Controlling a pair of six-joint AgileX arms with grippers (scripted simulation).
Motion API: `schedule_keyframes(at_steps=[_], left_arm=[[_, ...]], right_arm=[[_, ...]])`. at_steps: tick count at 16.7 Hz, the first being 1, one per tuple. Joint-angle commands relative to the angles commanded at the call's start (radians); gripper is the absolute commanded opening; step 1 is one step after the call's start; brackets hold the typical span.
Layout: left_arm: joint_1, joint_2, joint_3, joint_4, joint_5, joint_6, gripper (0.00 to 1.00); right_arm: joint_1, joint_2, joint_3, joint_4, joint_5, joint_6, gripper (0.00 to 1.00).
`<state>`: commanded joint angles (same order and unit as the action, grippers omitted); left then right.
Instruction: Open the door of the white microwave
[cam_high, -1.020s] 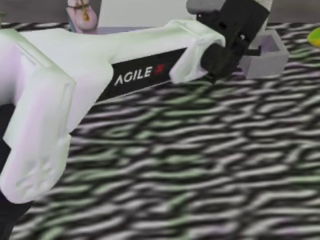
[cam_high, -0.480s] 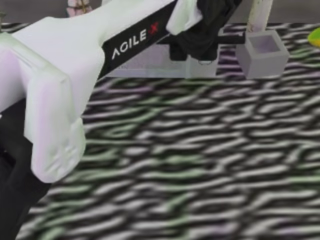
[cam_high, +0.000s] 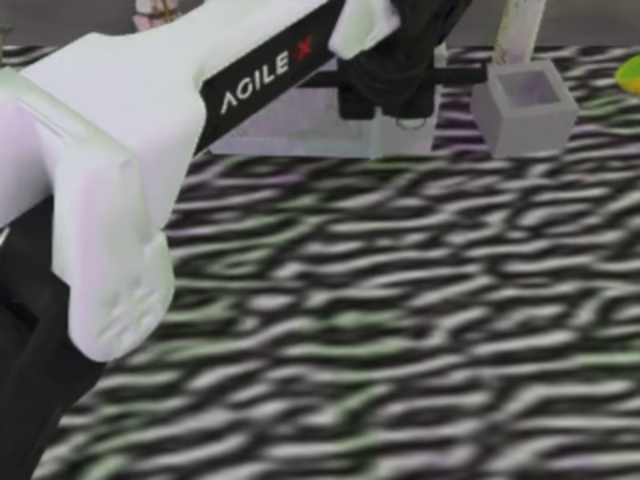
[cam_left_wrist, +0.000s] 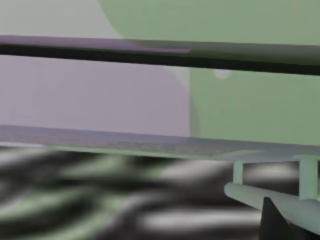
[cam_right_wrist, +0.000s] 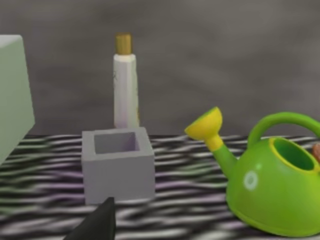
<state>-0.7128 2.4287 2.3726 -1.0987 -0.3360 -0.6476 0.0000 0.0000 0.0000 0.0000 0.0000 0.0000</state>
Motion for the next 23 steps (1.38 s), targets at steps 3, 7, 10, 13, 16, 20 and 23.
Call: schedule_keyframes(at_steps=[3,7,10,13,16,20,23], left_arm=[[0.000,0.000,0.000,0.000,0.000,0.000,0.00],[0.000,0.000,0.000,0.000,0.000,0.000,0.00],[0.000,0.000,0.000,0.000,0.000,0.000,0.00],[0.000,0.000,0.000,0.000,0.000,0.000,0.00],[0.000,0.000,0.000,0.000,0.000,0.000,0.00],[0.000,0.000,0.000,0.000,0.000,0.000,0.00],[-0.008,-0.005,-0.013,0.010,0.006,0.002,0.00]], right_arm=[[0.000,0.000,0.000,0.000,0.000,0.000,1.00],[0.000,0.000,0.000,0.000,0.000,0.000,1.00],[0.000,0.000,0.000,0.000,0.000,0.000,1.00],[0.000,0.000,0.000,0.000,0.000,0.000,1.00],[0.000,0.000,0.000,0.000,0.000,0.000,1.00],[0.000,0.000,0.000,0.000,0.000,0.000,1.00],[0.000,0.000,0.000,0.000,0.000,0.000,1.00]])
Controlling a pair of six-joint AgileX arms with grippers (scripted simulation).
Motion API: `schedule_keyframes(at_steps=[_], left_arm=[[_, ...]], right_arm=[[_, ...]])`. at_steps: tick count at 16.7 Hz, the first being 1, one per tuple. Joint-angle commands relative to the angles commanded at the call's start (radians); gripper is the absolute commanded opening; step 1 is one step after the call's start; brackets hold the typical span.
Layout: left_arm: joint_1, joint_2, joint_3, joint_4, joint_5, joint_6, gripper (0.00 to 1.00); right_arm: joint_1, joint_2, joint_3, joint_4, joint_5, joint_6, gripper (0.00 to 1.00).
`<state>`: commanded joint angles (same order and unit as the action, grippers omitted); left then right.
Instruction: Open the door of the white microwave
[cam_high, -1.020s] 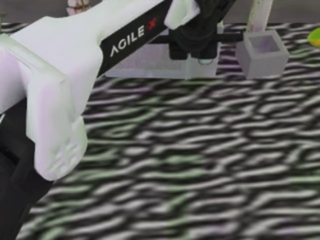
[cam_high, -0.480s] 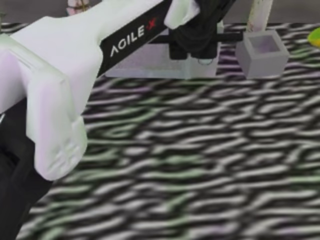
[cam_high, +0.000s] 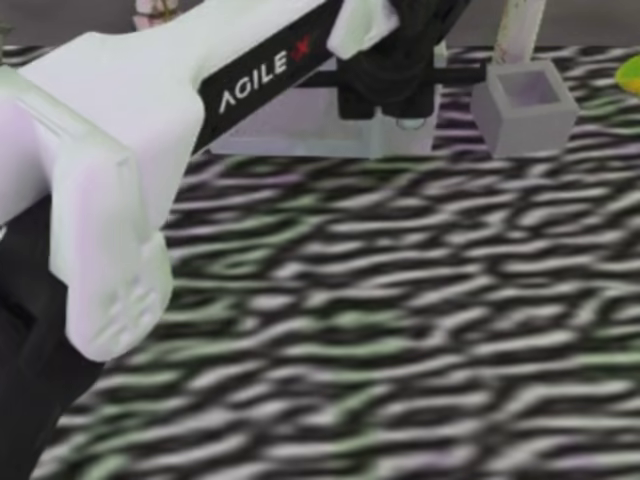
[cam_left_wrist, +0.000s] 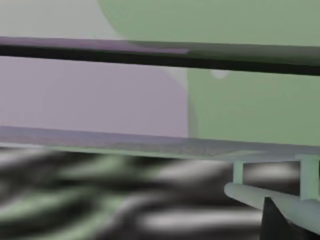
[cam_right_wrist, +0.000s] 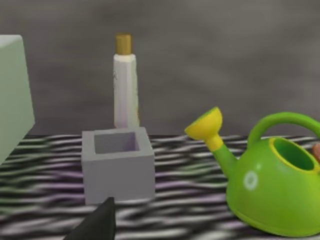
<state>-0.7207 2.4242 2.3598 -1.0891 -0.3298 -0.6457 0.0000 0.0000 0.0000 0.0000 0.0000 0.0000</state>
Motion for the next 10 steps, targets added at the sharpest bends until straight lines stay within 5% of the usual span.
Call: schedule_keyframes(at_steps=[10], left_arm=[[0.008,-0.043,-0.073,0.038,0.005,0.026,0.00]], right_arm=[[0.000,0.000,0.000,0.000,0.000,0.000,1.00]])
